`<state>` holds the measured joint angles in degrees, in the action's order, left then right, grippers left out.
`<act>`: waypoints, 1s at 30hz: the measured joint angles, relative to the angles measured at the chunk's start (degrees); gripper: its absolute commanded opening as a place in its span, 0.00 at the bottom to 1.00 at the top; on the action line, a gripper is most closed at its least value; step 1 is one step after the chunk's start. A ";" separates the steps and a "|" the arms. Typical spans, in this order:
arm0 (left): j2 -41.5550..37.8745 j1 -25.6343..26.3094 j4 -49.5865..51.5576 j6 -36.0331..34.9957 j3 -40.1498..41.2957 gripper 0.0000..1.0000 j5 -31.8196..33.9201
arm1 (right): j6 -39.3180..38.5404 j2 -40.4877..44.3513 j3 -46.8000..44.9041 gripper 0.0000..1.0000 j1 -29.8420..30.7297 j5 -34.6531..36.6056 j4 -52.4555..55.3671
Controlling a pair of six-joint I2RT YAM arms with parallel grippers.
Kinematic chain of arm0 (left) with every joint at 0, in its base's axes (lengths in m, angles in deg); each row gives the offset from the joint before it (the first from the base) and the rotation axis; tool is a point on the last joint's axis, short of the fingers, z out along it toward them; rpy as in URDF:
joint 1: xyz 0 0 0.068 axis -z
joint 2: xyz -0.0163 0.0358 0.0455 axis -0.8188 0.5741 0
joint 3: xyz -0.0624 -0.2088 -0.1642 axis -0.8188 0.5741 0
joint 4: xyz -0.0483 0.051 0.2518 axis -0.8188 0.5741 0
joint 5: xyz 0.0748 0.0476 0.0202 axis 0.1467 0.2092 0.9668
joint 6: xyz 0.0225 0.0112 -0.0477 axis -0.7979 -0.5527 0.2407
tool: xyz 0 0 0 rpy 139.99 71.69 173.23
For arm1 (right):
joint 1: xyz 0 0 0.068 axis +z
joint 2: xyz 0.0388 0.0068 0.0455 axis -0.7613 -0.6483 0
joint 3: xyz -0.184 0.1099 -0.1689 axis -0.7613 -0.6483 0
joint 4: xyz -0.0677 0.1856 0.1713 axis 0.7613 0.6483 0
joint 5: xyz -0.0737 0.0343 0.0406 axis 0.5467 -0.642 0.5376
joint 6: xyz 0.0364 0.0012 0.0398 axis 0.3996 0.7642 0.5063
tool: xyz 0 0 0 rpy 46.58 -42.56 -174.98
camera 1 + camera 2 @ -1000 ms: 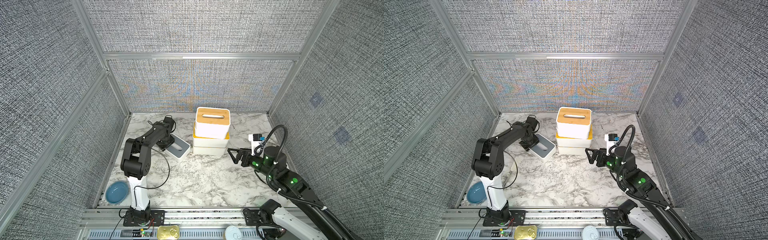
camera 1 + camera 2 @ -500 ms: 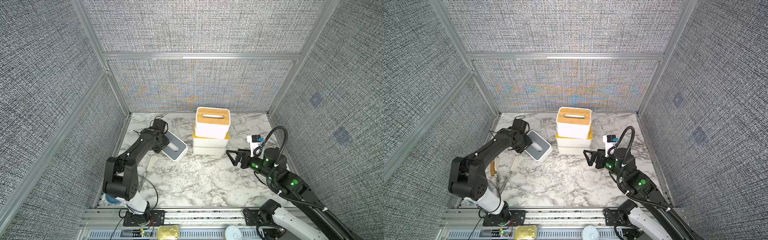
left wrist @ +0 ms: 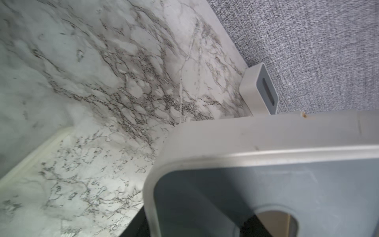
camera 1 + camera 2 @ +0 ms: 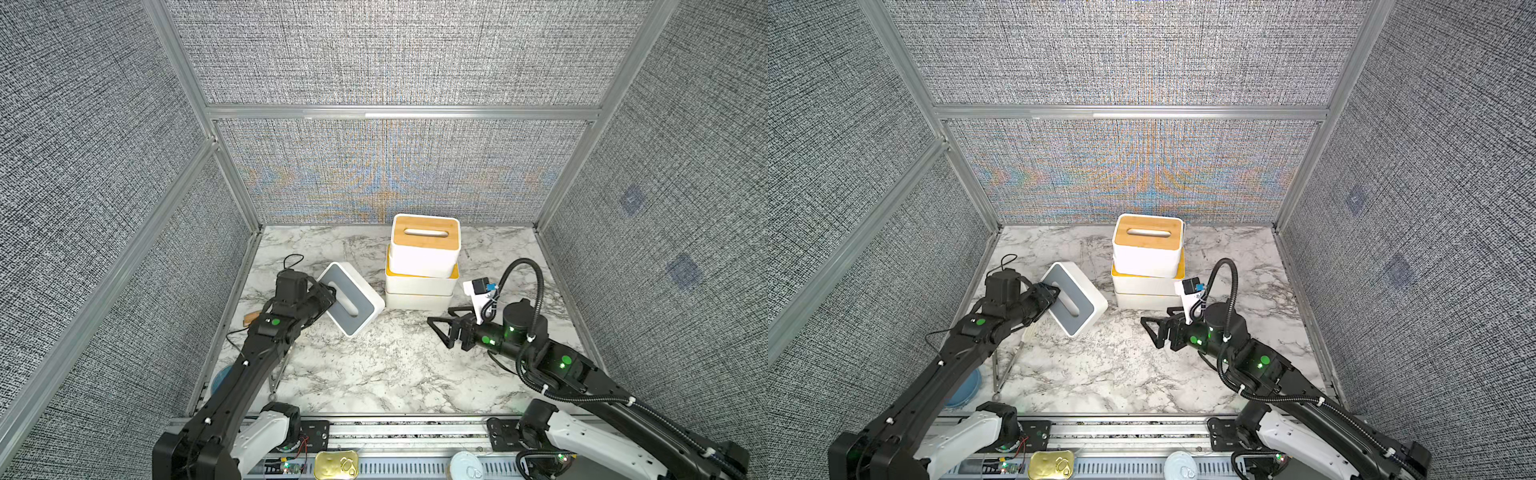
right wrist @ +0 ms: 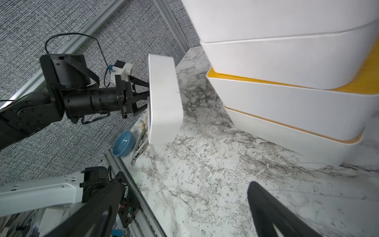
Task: Stack the tissue boxes
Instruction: Pick up the tissue box from the center of the board.
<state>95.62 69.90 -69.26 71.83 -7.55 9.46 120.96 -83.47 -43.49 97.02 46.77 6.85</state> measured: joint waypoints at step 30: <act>-4.02 18.88 -8.72 4.52 1.75 0.26 3.43 | -3.74 -12.70 -0.50 0.97 10.64 6.10 -14.43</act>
<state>91.60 88.79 -77.99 76.35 -5.80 12.89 117.22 -96.16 -43.99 107.67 52.87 -7.57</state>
